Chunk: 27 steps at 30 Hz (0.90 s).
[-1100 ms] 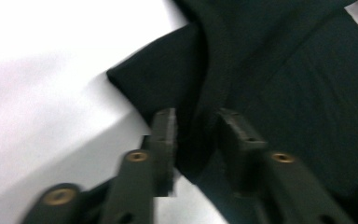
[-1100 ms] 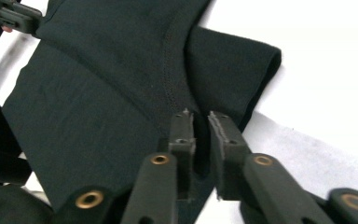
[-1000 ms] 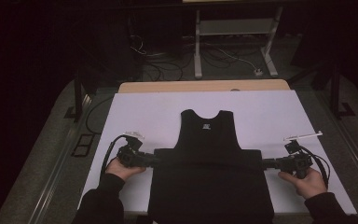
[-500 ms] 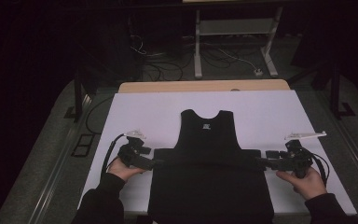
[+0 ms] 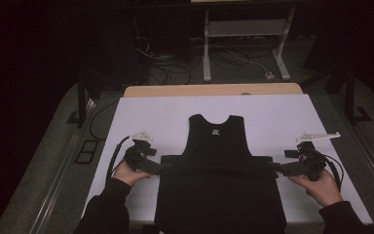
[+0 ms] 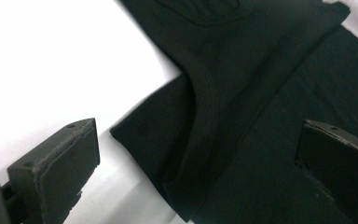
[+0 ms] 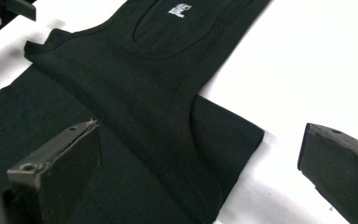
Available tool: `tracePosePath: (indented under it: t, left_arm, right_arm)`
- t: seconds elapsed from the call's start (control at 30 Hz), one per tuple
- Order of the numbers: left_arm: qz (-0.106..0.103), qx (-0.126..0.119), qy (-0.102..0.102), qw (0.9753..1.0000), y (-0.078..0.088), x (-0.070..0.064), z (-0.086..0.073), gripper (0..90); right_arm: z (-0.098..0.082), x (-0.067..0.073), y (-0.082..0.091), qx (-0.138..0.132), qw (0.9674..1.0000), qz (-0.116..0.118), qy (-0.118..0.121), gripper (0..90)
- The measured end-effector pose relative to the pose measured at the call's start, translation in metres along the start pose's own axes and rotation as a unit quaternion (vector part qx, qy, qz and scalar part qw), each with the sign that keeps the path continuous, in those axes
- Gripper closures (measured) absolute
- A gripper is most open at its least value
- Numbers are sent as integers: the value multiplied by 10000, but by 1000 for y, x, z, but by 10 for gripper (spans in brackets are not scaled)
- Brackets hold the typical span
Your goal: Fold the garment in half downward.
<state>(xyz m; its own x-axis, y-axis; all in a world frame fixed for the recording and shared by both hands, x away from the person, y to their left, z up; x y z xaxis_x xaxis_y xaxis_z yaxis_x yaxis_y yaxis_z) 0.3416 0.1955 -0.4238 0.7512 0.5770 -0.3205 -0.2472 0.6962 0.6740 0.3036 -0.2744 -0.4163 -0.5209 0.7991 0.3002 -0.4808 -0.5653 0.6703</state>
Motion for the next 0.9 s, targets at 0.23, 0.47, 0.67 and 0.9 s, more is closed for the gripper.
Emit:
tracePosePath:
  t: [0.23,0.47,0.67,0.9]
  left_arm:
    - [34,-94,-54,9999,2,0,8,0]
    - [96,-44,-176,9998,4,-1,16,0]
    - [143,4,-265,9995,6,-1,23,0]
    - [176,45,-415,9990,9,-3,37,0]
  right_arm:
    - [7,-2,3,-150,9999,-16,69,0]
    - [18,-2,4,-152,9997,-73,148,0]
    - [27,-4,7,-185,9996,-100,181,0]
    - [39,-3,9,-195,9994,-96,256,0]
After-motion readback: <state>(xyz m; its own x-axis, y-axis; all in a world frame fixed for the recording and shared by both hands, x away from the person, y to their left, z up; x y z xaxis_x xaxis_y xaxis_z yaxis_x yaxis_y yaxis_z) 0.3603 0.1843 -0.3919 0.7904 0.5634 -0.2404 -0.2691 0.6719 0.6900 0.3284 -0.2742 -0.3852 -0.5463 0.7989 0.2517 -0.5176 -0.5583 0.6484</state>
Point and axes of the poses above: each handheld gripper's, and its own axes: y roughly backward along the jaws, z roughly out of its top, x roughly to its left, the point moved 2 cm from there along -y, roughly forward along the jaws, and after that the axes turned 3 degrees about -z, right-handed, at the moved point
